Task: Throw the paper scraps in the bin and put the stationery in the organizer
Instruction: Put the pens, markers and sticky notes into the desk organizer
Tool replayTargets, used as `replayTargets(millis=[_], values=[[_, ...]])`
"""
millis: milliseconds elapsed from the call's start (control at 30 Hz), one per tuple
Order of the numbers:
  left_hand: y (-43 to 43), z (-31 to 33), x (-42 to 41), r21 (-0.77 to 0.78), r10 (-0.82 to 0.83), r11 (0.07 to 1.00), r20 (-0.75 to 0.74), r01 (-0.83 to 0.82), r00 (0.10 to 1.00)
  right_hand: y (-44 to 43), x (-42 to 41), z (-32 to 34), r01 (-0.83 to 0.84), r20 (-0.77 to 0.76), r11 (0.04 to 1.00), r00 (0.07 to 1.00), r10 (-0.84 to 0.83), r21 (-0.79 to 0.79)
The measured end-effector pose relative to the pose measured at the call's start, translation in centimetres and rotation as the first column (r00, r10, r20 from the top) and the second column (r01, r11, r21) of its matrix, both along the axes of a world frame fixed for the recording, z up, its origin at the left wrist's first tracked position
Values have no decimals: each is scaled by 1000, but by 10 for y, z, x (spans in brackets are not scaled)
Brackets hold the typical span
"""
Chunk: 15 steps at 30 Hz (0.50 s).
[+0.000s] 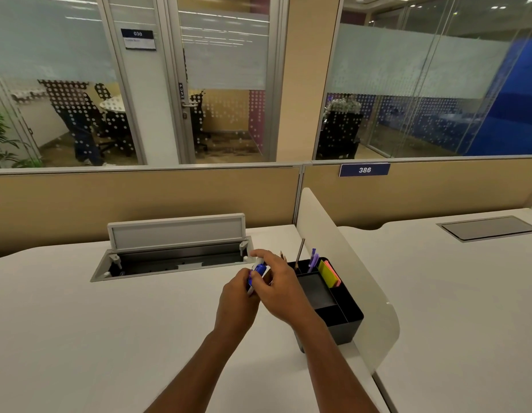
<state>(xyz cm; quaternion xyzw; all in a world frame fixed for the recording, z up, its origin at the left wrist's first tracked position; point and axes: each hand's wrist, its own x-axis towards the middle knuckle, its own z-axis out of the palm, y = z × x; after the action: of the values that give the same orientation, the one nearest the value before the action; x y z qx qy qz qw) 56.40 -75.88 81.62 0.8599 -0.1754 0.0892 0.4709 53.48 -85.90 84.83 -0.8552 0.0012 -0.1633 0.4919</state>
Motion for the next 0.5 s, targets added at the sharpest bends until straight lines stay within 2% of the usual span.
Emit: replayTargets(millis=[133,333,500], values=[[0,0,-3,26,-10,1000,48,9,999,5,-5,4,25,-18,999,1000,-25,21],[-1,1,-8,21,-42,999,33,41,999,7,-10,8,65,-1,998,998,-65,13],[-1,-1,-10,25,-54,998,18,53,998,8,-13,14,115,-80,993,990,-114,7]])
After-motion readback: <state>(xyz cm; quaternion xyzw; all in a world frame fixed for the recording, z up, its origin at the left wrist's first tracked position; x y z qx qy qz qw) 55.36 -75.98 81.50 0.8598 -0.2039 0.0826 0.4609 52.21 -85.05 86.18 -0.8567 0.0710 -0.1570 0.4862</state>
